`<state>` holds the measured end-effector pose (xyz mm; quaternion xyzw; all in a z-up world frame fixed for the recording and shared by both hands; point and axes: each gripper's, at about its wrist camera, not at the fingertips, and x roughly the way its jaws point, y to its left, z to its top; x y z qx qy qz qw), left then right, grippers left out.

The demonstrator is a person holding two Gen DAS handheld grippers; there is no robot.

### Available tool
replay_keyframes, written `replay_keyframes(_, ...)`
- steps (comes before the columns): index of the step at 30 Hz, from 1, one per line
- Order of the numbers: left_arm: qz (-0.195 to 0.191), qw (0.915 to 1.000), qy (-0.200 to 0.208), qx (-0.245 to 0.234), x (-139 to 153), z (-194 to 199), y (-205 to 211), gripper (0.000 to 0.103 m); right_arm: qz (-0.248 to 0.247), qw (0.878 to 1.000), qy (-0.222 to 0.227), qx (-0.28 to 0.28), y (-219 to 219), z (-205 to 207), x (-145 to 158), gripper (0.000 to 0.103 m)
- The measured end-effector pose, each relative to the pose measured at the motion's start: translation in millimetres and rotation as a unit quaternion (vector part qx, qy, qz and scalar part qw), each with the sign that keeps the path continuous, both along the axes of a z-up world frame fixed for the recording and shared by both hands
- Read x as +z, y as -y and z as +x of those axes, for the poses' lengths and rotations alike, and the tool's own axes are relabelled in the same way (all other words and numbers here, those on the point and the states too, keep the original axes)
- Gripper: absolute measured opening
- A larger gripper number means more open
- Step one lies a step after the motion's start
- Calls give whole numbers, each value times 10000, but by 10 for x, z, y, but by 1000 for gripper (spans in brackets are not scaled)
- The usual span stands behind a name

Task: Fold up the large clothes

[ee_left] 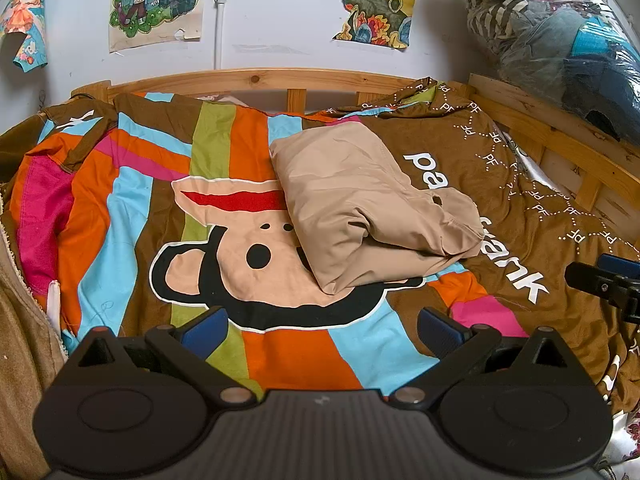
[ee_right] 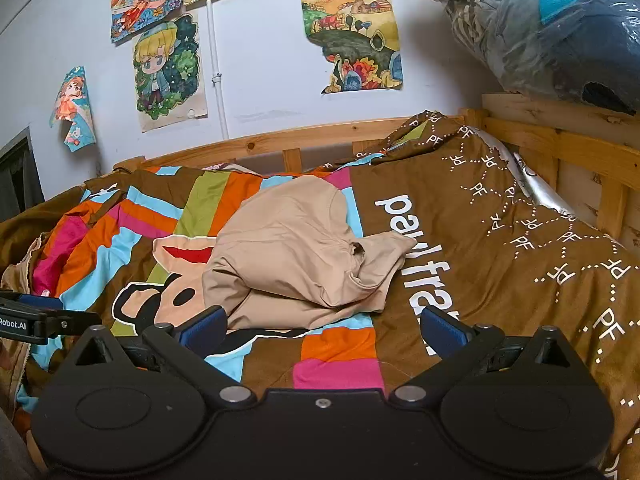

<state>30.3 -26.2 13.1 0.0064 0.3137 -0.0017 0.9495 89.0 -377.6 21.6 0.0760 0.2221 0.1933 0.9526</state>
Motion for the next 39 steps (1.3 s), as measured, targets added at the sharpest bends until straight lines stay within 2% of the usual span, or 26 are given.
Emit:
replay_keyframes(34, -3, 10000, -6, -8, 4, -2, -4, 102, 3, 10000, -27, 11, 19, 8, -4, 102)
replay_keyframes(39, -153, 9999, 16, -78, 26, -17, -26, 102, 4, 10000, -32, 10, 19, 9, -2, 102)
